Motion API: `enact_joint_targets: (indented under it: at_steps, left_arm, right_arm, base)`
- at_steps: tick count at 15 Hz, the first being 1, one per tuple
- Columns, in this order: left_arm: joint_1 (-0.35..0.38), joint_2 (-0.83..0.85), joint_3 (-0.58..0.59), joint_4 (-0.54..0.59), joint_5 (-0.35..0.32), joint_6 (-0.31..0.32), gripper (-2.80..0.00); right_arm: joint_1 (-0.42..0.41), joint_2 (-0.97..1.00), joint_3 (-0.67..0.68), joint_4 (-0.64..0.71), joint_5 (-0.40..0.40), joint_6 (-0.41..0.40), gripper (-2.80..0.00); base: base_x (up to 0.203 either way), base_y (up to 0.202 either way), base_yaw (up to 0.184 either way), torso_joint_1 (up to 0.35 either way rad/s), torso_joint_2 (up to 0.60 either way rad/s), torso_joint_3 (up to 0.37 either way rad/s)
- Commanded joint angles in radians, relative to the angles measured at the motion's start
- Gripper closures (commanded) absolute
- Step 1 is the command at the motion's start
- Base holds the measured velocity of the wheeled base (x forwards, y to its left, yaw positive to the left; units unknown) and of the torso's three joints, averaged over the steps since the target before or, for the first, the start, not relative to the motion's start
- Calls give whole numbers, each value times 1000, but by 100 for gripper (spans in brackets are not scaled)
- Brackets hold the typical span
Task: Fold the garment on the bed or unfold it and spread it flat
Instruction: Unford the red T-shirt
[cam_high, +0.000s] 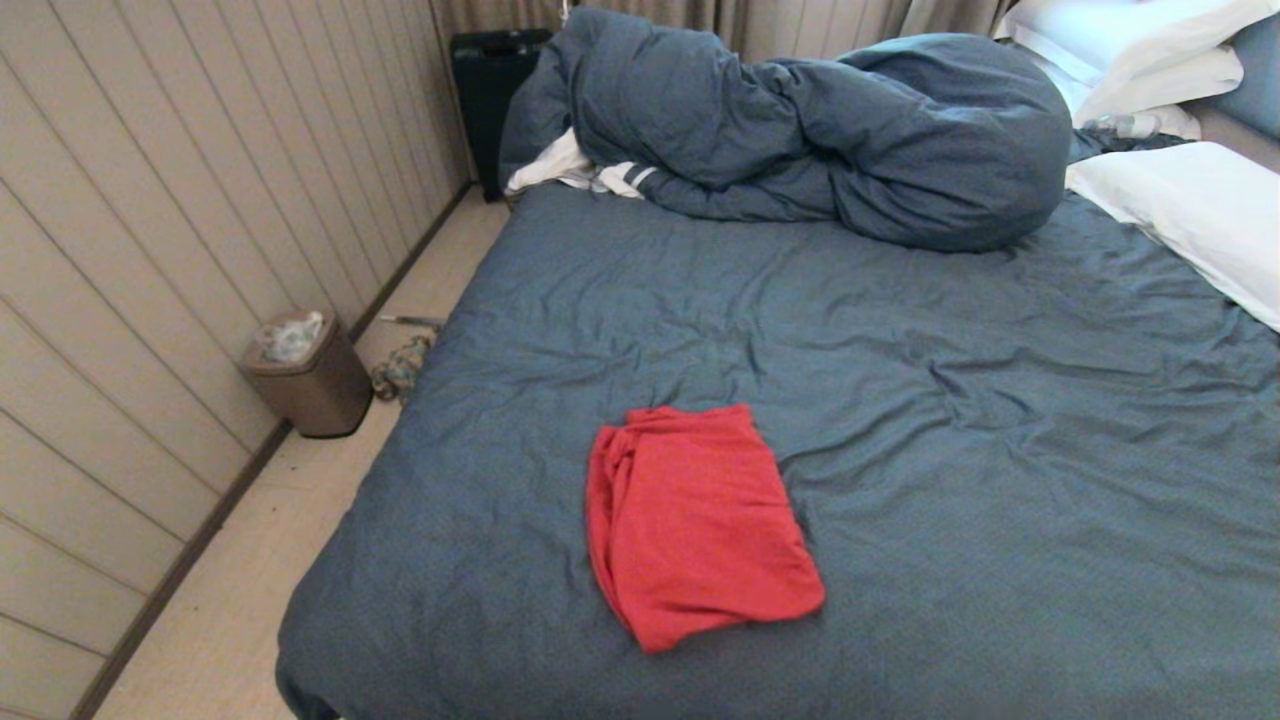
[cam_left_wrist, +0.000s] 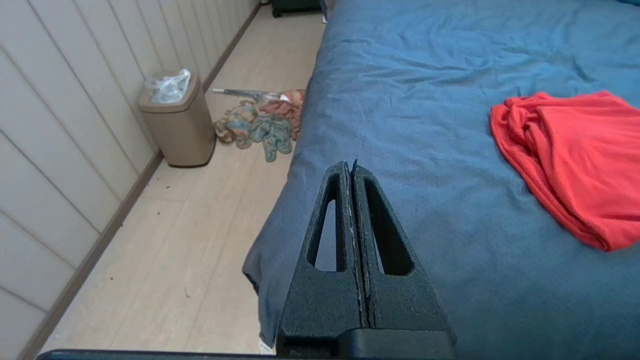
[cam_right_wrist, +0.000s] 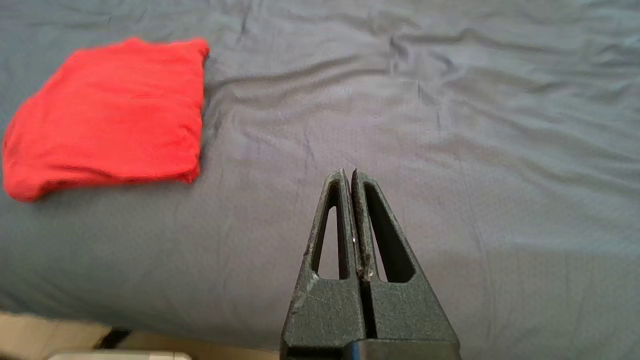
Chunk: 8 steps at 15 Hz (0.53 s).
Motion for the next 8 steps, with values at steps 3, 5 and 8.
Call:
enact_joint_targets:
  at_steps: [3, 5, 8]
  left_arm:
    - [0, -2, 40, 1, 1, 5, 0]
    - [0, -2, 40, 4, 2, 5, 0]
    - [2, 1, 26, 12, 9, 8, 0]
  right_arm:
    - [1, 131, -183, 90, 5, 0, 0]
    - [2, 334, -344, 129, 7, 1, 0]
    - [7, 676, -630, 159, 14, 0, 0]
  base:
    - [0, 0, 0, 0, 0, 0]
    - [0, 0, 0, 0, 0, 0]
    - [0, 0, 0, 0, 0, 0]
